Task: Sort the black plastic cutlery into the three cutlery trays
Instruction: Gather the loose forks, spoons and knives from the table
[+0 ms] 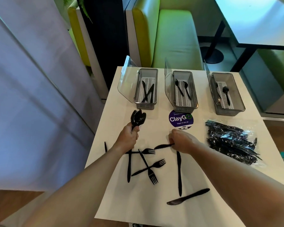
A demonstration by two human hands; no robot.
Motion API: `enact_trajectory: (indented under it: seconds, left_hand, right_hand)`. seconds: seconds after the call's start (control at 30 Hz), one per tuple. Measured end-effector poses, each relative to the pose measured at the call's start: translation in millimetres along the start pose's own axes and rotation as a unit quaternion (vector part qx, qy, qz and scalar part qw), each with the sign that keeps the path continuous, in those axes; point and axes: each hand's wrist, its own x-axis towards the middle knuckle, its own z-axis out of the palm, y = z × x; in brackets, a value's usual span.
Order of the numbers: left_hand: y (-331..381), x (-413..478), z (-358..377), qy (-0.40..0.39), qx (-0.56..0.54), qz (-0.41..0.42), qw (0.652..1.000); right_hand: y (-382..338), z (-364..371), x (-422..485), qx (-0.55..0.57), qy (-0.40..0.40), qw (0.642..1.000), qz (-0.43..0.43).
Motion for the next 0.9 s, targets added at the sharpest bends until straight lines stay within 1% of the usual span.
enact_trajectory:
  seconds: [0.1,0.2,0.27,0.33,0.37,0.4,0.47,0.5,0.53,0.6,0.67,0.73,0.8,0.83,0.87,0.9]
  left_hand:
    - [2.1,-4.1,-2.4,-0.004,-0.019,-0.001,1.000]
    - [2.5,-7.0,-4.0,-0.003,-0.034,0.001,0.999]
    - [2.6,-7.9,-5.0,0.007,-0.042,0.009,0.999]
    - [2.9,-9.2,-5.1,0.016,-0.049,0.014,0.999]
    - [2.2,-9.9,-4.3,0.016,-0.050,0.016,0.998]
    - [1.1,-11.1,-3.8,0.012,-0.053,0.020,0.998]
    - [-0.4,-14.7,-1.8,0.003,-0.061,0.038,0.997]
    - [-1.9,-17.6,-2.5,-0.003,-0.059,0.055,0.997]
    - [-2.2,-20.8,-3.3,-0.009,-0.055,0.074,0.996]
    - [-4.5,-24.9,-6.9,-0.024,-0.050,0.109,0.992]
    - [-6.5,-29.1,-14.6,-0.041,-0.044,0.115,0.992]
    - [-10.3,-31.7,-22.6,-0.061,-0.025,0.104,0.992]
    - [-17.1,-33.6,-31.1,-0.070,-0.002,0.091,0.993]
    - [-20.4,-35.5,-36.1,-0.068,0.013,0.086,0.994]
    - [-22.3,-37.1,-39.9,-0.060,0.028,0.082,0.994]
    - [-24.4,-38.4,-43.1,-0.051,0.039,0.077,0.995]
  right_hand:
    - [-1.2,2.1,1.6,-0.022,0.003,0.999,0.025]
    - [-3.4,1.1,2.3,0.002,0.006,0.998,0.065]
    - [-8.5,-5.2,2.7,0.059,0.022,0.994,0.090]
    - [-19.1,-13.5,5.6,0.165,0.061,0.978,0.112]
    - [-26.9,-17.4,8.3,0.239,0.080,0.960,0.121]
    - [-37.1,-21.8,10.6,0.329,0.085,0.932,0.125]
    - [-59.2,-29.8,11.4,0.507,0.062,0.852,0.114]
    - [-70.7,-33.2,9.4,0.572,0.049,0.813,0.100]
    - [-79.6,-35.5,8.4,0.621,0.038,0.779,0.084]
    - [-92.5,-37.1,6.6,0.680,0.018,0.730,0.066]
    - [-100.8,-33.8,4.1,0.706,0.001,0.705,0.070]
    - [-105.6,-29.0,0.7,0.717,-0.018,0.693,0.072]
    - [-109.2,-23.5,-3.1,0.720,-0.024,0.689,0.078]
    - [-111.3,-20.4,-5.0,0.712,-0.016,0.696,0.088]
    - [-111.3,-16.9,-5.3,0.694,-0.001,0.713,0.102]
    - [-110.5,-12.3,-5.3,0.655,0.020,0.747,0.115]
